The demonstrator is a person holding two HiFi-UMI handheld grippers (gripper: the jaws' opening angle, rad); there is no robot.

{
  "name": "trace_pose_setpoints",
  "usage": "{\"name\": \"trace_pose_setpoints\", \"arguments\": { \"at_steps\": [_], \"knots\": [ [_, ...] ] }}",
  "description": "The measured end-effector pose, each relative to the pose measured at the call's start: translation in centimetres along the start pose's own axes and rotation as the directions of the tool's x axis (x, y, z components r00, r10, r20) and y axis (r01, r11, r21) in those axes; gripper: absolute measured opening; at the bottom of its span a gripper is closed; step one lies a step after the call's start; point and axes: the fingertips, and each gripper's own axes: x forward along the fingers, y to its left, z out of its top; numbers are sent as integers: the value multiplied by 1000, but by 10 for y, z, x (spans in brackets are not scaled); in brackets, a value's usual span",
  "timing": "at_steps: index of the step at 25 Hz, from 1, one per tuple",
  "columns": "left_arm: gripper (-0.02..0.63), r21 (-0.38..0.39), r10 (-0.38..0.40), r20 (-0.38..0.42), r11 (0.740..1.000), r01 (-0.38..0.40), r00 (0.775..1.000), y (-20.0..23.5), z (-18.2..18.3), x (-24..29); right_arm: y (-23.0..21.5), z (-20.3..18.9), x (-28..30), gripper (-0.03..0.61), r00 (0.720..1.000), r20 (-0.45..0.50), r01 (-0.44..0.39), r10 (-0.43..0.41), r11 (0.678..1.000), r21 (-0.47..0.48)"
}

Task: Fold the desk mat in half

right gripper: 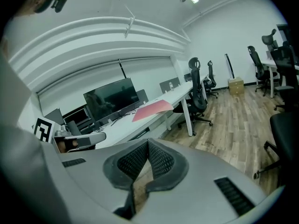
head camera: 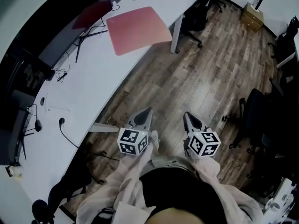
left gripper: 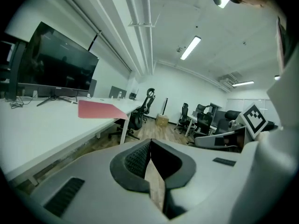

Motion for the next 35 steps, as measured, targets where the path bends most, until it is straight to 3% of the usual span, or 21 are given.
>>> {"name": "trace_pose_setpoints", "arguments": {
  "at_steps": [11, 19, 26, 35],
  "knots": [
    [28, 26, -45, 8, 999, 44, 999, 76, 42, 53, -1, 35, 86, 12, 999, 23, 48, -49, 998, 44],
    [28, -11, -45, -37, 999, 44, 998, 94, 26, 56, 0, 19, 103, 12, 998, -21, 65, -63, 994, 86],
    [28, -24, -37, -56, 999, 36, 998, 104, 21, 71, -10, 20, 129, 12, 998, -56, 37, -31, 994, 103],
    [28, -36, 2, -47, 999, -3, 999, 145, 57, 148, -50, 65, 203, 12, 996, -87, -3, 11, 996, 93]
  ]
}}
